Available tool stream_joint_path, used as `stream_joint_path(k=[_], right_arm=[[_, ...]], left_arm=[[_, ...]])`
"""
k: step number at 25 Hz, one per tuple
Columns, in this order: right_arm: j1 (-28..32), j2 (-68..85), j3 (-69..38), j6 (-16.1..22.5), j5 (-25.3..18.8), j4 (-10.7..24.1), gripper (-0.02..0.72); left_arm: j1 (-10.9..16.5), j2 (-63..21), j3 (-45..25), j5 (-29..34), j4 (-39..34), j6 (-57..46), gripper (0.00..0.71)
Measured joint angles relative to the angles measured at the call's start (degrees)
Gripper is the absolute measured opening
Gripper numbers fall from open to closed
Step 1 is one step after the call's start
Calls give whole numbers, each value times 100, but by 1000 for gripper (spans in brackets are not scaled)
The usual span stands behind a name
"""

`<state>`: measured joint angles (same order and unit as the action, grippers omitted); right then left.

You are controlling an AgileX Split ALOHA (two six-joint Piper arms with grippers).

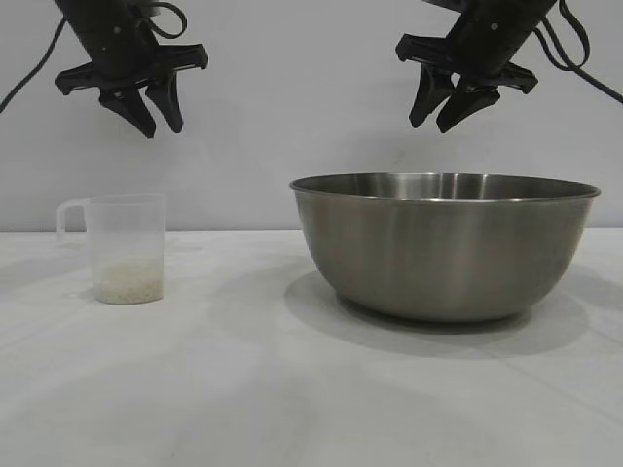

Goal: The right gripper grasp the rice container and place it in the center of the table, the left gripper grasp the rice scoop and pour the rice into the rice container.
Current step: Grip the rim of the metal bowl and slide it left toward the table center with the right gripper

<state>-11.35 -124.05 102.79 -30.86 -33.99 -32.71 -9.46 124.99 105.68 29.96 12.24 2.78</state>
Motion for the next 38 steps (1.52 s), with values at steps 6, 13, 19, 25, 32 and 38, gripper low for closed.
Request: stream_joint_path(k=[6,13,19,25,32,38], right_arm=[[0,0,0,0,-32,0,242],[0,103,0,0,-374,151,242],[55,704,26,516,-1390,947,242],[221,1157,56,1305,-3035,1847,242],[243,996,56,1476,-3677,1978,242],[243,473,56,1498,-3676,1869,242]], left_arm=[[0,0,0,0,0,0,220],[0,0,0,0,0,0,220],[0,0,0,0,0,0,220],[0,0,0,11,0,0,220],[0,0,0,94,0,0,220],[0,0,0,158,0,0,220]])
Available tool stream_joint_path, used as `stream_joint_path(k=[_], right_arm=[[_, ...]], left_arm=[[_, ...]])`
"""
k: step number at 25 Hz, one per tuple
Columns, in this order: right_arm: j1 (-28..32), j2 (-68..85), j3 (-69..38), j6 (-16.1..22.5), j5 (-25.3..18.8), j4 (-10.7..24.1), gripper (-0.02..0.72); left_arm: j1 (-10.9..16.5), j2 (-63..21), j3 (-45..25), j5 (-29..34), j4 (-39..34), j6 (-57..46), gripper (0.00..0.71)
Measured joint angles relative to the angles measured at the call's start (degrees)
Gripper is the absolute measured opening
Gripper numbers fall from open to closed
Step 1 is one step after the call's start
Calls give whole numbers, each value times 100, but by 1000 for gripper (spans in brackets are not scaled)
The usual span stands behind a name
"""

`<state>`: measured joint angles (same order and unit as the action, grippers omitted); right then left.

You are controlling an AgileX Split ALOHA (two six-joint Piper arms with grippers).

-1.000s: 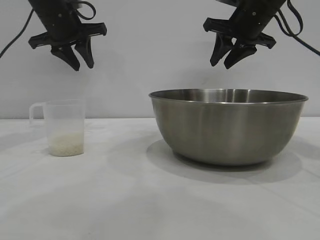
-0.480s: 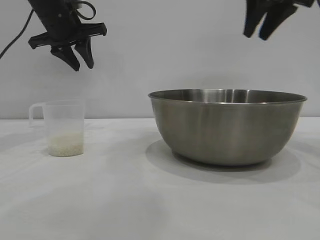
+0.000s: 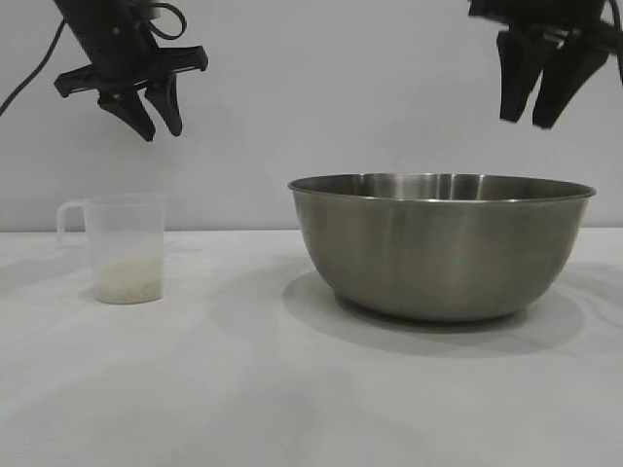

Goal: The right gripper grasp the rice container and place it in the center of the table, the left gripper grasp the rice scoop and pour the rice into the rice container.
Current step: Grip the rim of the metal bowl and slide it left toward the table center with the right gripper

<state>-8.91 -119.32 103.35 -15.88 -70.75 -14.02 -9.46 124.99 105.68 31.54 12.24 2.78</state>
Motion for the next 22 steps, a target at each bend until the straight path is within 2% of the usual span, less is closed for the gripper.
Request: stream_joint_path(k=[11,14,15,16,17,22], right_arm=[[0,-597,0,0,21,-101,242],[-66,-637,0,-13,21,-134,87],[-101,-647,0,-49,32,-123,53],[-150,-647,0,-93,32,-122,57],[-230,-647,0,-104,22,-122,0],[-696,-647,0,-103,44,-122,0]], left_arm=[[0,0,0,3,0,0,220],[0,0,0,3,0,0,220],[0,0,0,3,0,0,220],[0,0,0,3,0,0,220],[0,0,0,3,0,0,220],[0,0,0,3,0,0,220]])
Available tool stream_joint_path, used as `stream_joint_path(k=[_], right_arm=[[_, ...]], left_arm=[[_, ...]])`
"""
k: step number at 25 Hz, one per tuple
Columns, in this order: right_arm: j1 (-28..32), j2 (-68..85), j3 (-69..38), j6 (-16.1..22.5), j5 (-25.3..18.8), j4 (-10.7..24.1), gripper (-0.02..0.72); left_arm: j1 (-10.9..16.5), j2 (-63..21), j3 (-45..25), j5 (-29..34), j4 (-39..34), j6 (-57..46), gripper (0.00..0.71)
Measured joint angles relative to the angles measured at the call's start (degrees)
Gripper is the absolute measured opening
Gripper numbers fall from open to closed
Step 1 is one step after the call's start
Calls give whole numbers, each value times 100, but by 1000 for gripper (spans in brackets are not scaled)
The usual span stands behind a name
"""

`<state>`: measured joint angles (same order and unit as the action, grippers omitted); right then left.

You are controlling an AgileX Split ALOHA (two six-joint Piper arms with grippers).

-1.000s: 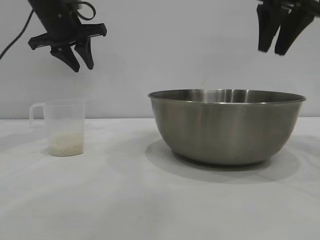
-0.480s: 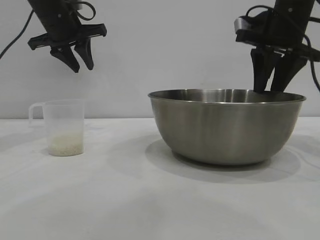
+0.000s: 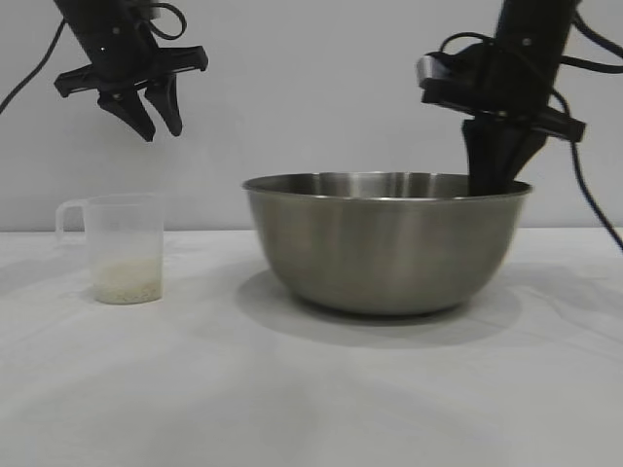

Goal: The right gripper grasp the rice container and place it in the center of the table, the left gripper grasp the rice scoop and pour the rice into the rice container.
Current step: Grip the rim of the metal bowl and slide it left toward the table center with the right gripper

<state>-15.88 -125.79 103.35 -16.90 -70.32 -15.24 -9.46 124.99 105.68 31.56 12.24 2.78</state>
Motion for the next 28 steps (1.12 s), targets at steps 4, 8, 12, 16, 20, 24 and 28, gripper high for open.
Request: stream_joint_path(k=[4,8,12,16,20,24,28], right_arm=[[-441,0,0,0,22,61,0],[-757,0,-83,0,32,120,0],[-866,97,-558,0,84,100,0],[-874,266,-778,0,59,134,0],[-874,541,-801,11,59,234,0],[-874,711,-801,11,59,310,0],[-874,733,-801,11,59,322,0]], left_arm=[[0,0,0,0,0,0,220],[0,0,0,0,0,0,220],[0,0,0,11,0,0,220],[0,0,0,10,0,0,220],[0,0,0,10,0,0,220],[0,0,0,10,0,0,220],[0,0,0,10,0,0,220]])
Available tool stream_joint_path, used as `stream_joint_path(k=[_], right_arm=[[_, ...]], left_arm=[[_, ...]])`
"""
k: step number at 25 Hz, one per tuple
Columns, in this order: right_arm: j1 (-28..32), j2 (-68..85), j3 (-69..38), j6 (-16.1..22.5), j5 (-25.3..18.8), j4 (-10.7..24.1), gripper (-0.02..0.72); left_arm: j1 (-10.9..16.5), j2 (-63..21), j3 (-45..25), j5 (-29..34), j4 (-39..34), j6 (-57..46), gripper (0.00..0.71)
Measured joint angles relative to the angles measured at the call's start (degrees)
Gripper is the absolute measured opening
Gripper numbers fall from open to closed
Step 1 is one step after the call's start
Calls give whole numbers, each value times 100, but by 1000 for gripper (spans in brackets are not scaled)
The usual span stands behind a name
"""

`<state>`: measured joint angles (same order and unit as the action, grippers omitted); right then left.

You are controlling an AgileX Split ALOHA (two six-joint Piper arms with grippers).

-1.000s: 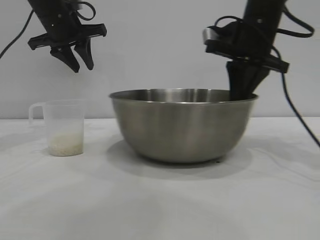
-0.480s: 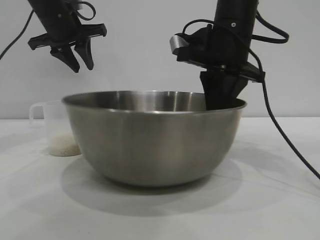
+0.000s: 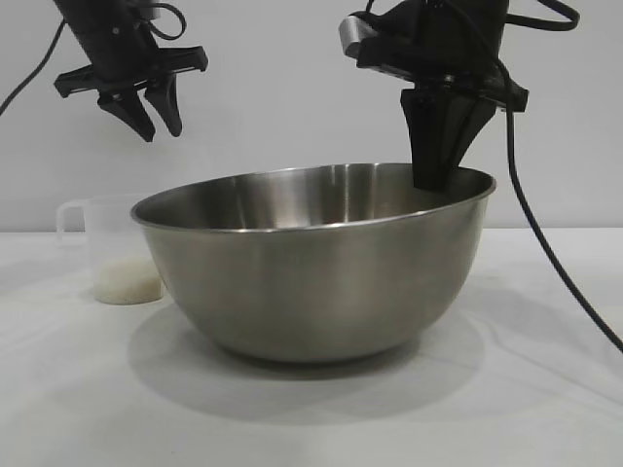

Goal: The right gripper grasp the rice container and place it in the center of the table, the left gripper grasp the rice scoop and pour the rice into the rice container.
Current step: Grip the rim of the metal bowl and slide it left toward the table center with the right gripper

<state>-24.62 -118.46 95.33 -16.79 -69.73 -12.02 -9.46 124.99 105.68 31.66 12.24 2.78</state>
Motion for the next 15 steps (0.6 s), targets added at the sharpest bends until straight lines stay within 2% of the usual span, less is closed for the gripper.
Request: stream_joint_path(k=[12,13,14,15], right_arm=[[0,111,-602,29,14,-21,0],[0,120,-614,29,14,-9,57],[0,120,-625,29,14,4,57],[0,120,-624,29,14,4,139]], left_arm=[[0,0,0,0,0,0,220],[0,0,0,0,0,0,220],[0,0,0,0,0,0,220],[0,0,0,0,0,0,220]])
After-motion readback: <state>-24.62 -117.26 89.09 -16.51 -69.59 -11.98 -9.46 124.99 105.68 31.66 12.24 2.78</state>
